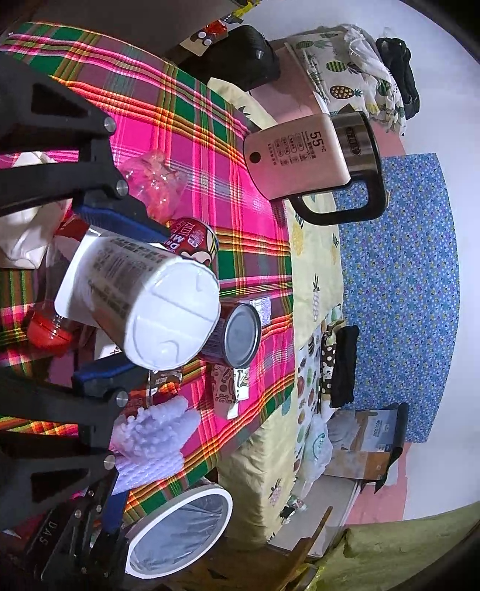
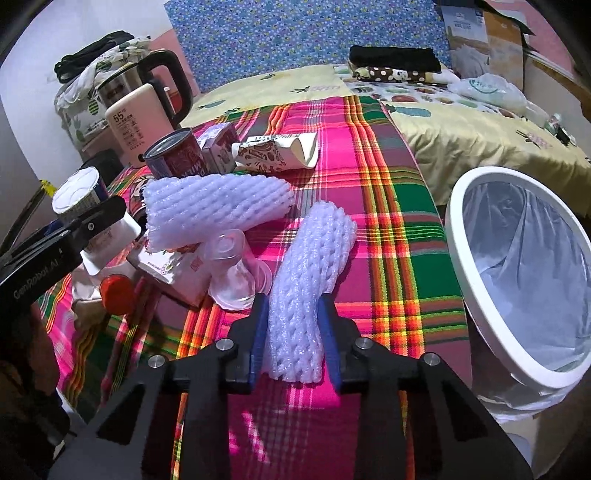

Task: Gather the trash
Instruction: 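Grasp the white yogurt cup with the left tool while the right grasps the white foam net sleeve, then drop the foam sleeve into the white bin with the right tool while the left drops the yogurt cup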

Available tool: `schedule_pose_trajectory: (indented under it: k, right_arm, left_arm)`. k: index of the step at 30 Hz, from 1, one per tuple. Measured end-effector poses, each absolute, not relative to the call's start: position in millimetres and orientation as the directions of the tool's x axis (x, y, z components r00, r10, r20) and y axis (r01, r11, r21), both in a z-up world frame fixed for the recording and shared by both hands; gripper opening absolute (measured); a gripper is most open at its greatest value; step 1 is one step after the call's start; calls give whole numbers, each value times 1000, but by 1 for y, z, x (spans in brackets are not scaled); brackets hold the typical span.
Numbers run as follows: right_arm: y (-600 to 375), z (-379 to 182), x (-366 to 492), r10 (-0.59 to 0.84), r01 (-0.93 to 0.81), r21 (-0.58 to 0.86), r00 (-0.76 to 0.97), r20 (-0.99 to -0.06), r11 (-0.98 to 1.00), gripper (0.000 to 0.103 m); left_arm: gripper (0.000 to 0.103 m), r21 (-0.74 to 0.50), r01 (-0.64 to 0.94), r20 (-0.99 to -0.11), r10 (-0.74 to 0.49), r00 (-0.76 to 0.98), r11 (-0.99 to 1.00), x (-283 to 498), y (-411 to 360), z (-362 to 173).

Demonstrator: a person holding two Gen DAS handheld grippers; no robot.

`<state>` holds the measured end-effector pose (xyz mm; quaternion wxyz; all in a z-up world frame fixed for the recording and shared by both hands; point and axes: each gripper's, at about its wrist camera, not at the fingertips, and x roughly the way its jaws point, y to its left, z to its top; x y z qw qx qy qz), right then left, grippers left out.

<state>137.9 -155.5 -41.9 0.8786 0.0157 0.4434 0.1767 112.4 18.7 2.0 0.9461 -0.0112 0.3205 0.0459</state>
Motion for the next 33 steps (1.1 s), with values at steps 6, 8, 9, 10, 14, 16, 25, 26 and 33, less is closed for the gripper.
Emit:
schedule_pose_trajectory:
  k: [6, 8, 9, 10, 14, 16, 25, 26, 33]
  right_arm:
    - [-163, -32, 137, 328, -291, 188, 569, -754, 938, 26]
    - [-166, -28, 136, 327, -289, 187, 581, -745, 939, 26]
    - [-168, -25, 135, 327, -287, 188, 587, -740, 939, 26]
    - [-171, -23, 134, 327, -283, 189, 593, -736, 940, 26]
    - [-185, -15, 130, 316, -264, 189, 620, -718, 946, 26]
    - [-192, -11, 129, 307, -250, 188, 632, -711, 950, 26]
    - [-250, -6, 130, 205, -118, 171, 684, -700, 978, 26]
    - [-256, -7, 130, 193, -103, 169, 685, -702, 980, 26]
    - [-291, -19, 138, 125, -13, 156, 665, -737, 988, 26]
  left_arm:
    - [59, 4, -101, -591, 84, 802, 995, 105, 18, 12]
    - [59, 0, -99, -587, 80, 806, 995, 103, 17, 17]
    - [59, -3, -96, -585, 76, 808, 995, 102, 16, 19]
    - [59, -6, -94, -582, 73, 810, 996, 100, 15, 21]
    - [59, -11, -73, -570, 54, 820, 997, 98, 7, 31]
    - [59, -16, -55, -564, 36, 825, 998, 98, -1, 37]
    - [59, -79, 131, -555, -153, 818, 988, 113, -63, 49]
    - [59, -83, 157, -557, -177, 812, 984, 116, -73, 48]
    - [59, -132, 327, -576, -341, 743, 936, 143, -137, 38]
